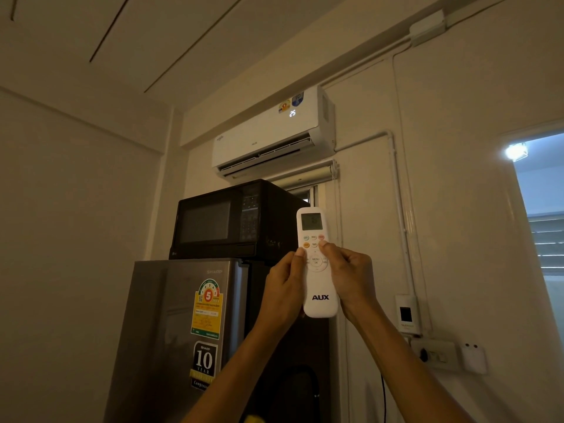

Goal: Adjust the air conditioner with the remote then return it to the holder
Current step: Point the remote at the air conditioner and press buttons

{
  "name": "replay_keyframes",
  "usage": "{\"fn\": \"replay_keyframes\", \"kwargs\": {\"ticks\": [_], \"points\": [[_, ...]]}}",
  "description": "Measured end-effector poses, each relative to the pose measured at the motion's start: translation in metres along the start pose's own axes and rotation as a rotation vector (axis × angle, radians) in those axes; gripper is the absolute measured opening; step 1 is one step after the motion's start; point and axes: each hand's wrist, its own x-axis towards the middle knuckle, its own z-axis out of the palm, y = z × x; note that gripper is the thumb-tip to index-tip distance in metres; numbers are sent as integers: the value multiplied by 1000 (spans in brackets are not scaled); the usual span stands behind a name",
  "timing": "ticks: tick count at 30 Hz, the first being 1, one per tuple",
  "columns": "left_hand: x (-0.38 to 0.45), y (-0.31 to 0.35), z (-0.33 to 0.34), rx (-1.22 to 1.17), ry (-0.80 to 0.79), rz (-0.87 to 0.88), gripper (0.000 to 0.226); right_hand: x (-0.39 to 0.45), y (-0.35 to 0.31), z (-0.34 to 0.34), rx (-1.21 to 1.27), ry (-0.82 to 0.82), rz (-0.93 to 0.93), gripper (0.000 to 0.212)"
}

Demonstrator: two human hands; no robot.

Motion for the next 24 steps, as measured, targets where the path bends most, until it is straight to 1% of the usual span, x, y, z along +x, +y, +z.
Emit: {"fn": "replay_keyframes", "kwargs": {"ticks": [3,9,21,24], "points": [[1,0,0,-8,-1,4,20,0,-1,1,0,5,17,7],[1,1,0,-5,6,11,20,0,-1,1,-28,5,40,15],[2,-1,-2,-20,14,-3,19,1,-2,4,-24,-1,35,15],[2,0,-2,-25,11,-5,19,1,-3,4,-18,-2,28,12]]}}
